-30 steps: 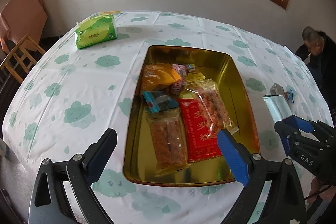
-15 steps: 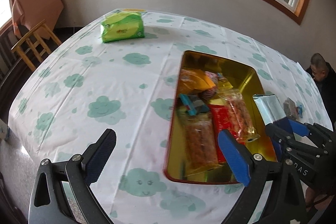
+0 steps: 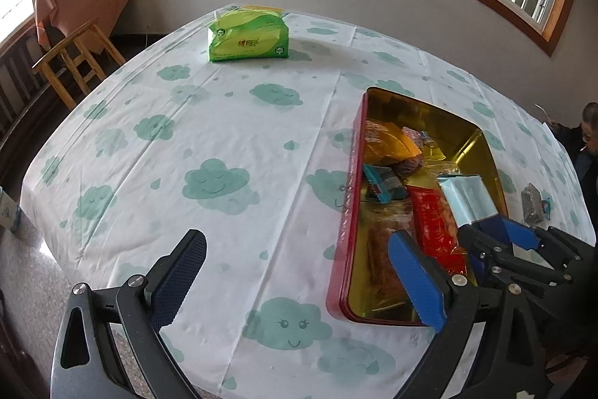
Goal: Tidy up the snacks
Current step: 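Lower the blue packet into the gold tray and open the right gripper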
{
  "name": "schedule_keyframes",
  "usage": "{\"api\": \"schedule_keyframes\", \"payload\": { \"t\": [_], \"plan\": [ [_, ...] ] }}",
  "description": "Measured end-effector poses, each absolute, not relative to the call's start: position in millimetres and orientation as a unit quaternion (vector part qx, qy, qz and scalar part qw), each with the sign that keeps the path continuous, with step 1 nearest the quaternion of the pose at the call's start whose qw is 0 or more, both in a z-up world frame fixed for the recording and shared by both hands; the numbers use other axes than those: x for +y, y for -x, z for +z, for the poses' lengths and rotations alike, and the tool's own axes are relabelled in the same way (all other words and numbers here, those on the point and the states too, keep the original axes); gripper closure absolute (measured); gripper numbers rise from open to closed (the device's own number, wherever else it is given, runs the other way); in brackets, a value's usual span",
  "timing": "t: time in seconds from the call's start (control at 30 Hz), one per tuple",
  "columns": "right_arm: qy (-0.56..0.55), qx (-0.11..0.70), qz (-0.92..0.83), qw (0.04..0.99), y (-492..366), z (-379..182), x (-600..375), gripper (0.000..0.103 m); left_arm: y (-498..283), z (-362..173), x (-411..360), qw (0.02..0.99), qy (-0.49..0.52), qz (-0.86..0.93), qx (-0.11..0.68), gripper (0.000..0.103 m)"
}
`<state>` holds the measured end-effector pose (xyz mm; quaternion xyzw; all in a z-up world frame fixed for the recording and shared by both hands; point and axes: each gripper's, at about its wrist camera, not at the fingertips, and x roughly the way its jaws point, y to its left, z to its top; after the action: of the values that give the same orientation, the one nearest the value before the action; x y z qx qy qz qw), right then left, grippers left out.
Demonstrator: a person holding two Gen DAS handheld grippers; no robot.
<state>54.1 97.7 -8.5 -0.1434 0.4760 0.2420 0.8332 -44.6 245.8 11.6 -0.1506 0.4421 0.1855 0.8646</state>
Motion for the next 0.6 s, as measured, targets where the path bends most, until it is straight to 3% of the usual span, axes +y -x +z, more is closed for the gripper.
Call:
{"api": "schedule_keyframes", "payload": {
  "t": [0.6],
  "plan": [
    [0.157, 0.481, 0.242, 0.828, -53.0, -20.1, 106.4, 0.052, 45.7, 3.7, 253.1, 0.859, 0.156, 0.191, 0.449, 0.006]
  ]
}}
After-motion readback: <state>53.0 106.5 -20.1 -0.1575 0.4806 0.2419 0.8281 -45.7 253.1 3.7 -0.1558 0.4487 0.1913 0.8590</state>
